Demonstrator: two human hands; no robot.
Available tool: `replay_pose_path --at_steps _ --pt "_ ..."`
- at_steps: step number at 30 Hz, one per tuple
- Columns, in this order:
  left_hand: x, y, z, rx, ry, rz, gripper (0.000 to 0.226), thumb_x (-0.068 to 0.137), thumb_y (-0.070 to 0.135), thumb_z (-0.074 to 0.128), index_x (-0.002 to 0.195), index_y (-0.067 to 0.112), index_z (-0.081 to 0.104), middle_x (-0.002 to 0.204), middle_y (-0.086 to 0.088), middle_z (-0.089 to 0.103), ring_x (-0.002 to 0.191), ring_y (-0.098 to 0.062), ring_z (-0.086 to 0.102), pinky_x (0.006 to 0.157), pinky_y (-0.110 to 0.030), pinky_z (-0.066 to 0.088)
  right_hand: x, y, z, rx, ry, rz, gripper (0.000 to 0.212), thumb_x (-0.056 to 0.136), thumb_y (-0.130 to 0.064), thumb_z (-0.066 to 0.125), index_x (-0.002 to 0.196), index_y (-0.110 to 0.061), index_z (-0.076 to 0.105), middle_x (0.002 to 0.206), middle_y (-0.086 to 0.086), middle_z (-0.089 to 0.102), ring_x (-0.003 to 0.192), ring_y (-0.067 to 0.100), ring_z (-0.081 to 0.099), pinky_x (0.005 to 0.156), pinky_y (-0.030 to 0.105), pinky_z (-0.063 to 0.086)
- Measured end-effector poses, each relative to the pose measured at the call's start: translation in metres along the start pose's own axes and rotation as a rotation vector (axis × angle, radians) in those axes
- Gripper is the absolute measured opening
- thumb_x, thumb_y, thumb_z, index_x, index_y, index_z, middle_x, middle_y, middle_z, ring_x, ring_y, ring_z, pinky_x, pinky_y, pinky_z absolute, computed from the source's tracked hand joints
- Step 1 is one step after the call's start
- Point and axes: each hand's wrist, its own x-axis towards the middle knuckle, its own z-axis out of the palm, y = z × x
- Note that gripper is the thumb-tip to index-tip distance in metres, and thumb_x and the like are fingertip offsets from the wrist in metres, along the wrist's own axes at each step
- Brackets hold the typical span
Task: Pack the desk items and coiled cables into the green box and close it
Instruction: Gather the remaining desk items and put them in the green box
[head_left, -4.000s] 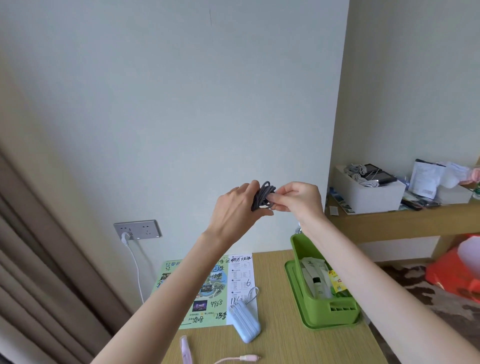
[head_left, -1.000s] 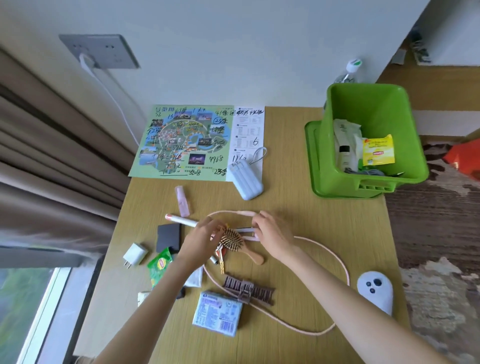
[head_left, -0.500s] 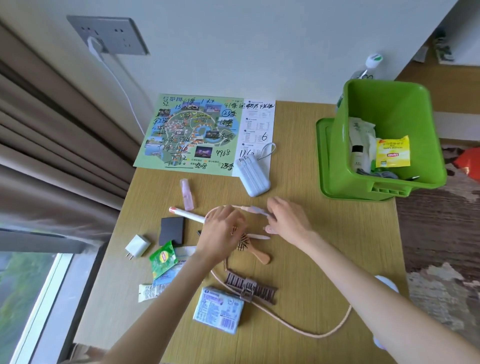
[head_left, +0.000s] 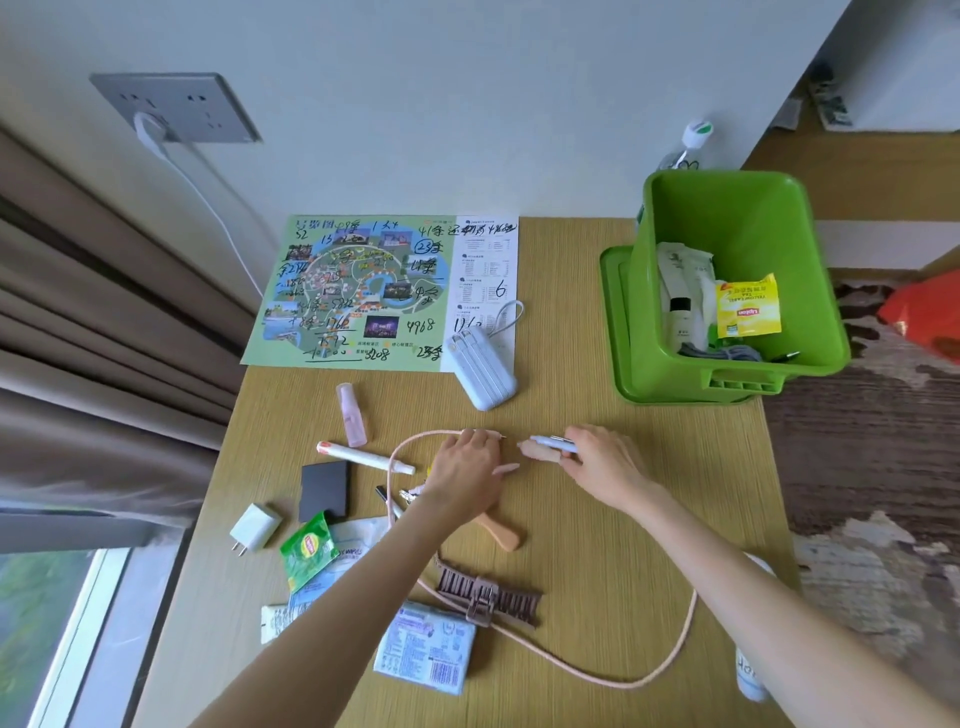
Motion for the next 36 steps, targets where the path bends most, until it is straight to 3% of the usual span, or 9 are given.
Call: replay_pose_path --at_steps 6,9,12,15,18,24,29,33,36 --pt "0.0 -0.004 -0.009 -0.435 0.13 -0.172 0.038 0.1 0.047 0.037 0.106 0.012 0.049 0.094 -0.003 0.07 0.082 -0.026 0.067 0.069 -0.041 0.054 0.007 0.007 -0.006 0.061 0.023 0.089 0.018 0.092 -0.025 0.061 0.079 -0.015 0.052 0.071 -0.003 0.053 0.055 0.013 0.045 0.046 0.024 0.026" --pt "0.004 -0.006 -0.021 -0.853 0.227 -0.223 0.027 0.102 0.038 0.041 0.1 0.011 0.046 0.084 -0.003 0.072 0.076 -0.018 0.07 0.069 -0.039 0.054 0.014 -0.004 -0.011 0.159 0.076 0.082 0.018 0.092 -0.027 0.059 0.081 -0.014 0.052 0.075 -0.001 0.056 0.059 0.017 0.05 0.052 0.031 0.039" --pt "0.009 -0.011 -0.033 -1.196 0.393 -0.276 0.012 0.103 0.023 0.041 0.098 0.012 0.042 0.081 -0.012 0.069 0.071 -0.019 0.068 0.071 -0.04 0.054 0.025 -0.024 -0.016 0.278 0.175 0.089 0.019 0.092 -0.025 0.059 0.083 -0.011 0.051 0.075 0.0 0.053 0.061 0.019 0.046 0.055 0.032 0.033" --pt "0.013 -0.02 -0.047 -1.348 0.528 -0.311 0.013 0.104 0.026 0.037 0.104 0.013 0.04 0.082 -0.015 0.066 0.068 -0.023 0.066 0.069 -0.038 0.058 0.043 -0.046 -0.022 0.335 0.252 0.107 0.017 0.094 -0.024 0.058 0.084 -0.012 0.049 0.075 -0.002 0.047 0.057 0.011 0.039 0.056 0.027 0.029" --pt "0.017 -0.036 -0.06 -1.439 0.62 -0.388 0.015 0.105 0.031 0.033 0.109 0.017 0.037 0.077 -0.011 0.062 0.06 -0.021 0.066 0.06 -0.034 0.059 0.066 -0.064 -0.028 0.312 0.281 0.129 0.021 0.094 -0.029 0.056 0.094 -0.008 0.052 0.087 0.003 0.051 0.076 0.019 0.048 0.066 0.031 0.036" --pt "0.019 -0.09 -0.06 -1.233 0.716 -0.666 0.025 0.104 0.036 0.032 0.112 0.013 0.035 0.073 0.001 0.051 0.049 -0.002 0.049 0.051 -0.027 0.045 0.101 -0.094 -0.025 0.208 0.242 0.205 0.066 0.081 -0.057 0.064 0.119 -0.006 0.047 0.116 0.011 0.054 0.109 0.028 0.046 0.089 0.041 0.044" --pt "0.009 -0.132 -0.041 -0.824 0.437 -0.963 0.045 0.094 0.043 0.054 0.117 0.006 0.039 0.1 -0.009 0.06 0.08 -0.028 0.057 0.068 -0.037 0.043 0.117 -0.11 -0.016 0.071 0.148 0.251 0.095 0.073 -0.067 0.067 0.137 -0.006 0.033 0.125 0.011 0.053 0.114 0.027 0.045 0.088 0.039 0.044" --pt "0.009 -0.145 -0.032 -0.591 0.244 -1.039 0.074 0.085 0.057 0.06 0.127 0.001 0.037 0.122 -0.019 0.05 0.106 -0.038 0.057 0.08 -0.043 0.043 0.123 -0.114 -0.009 -0.1 0.121 0.245 0.094 0.073 -0.061 0.071 0.137 -0.007 0.031 0.126 0.011 0.05 0.113 0.025 0.044 0.085 0.035 0.044" --pt "0.011 -0.145 -0.023 -0.501 0.161 -1.017 0.071 0.086 0.057 0.059 0.124 0.0 0.041 0.121 -0.019 0.053 0.109 -0.038 0.057 0.083 -0.043 0.044 0.128 -0.116 -0.011 -0.104 0.093 0.248 0.085 0.074 -0.051 0.075 0.132 -0.005 0.034 0.122 0.012 0.049 0.105 0.023 0.048 0.075 0.031 0.044"
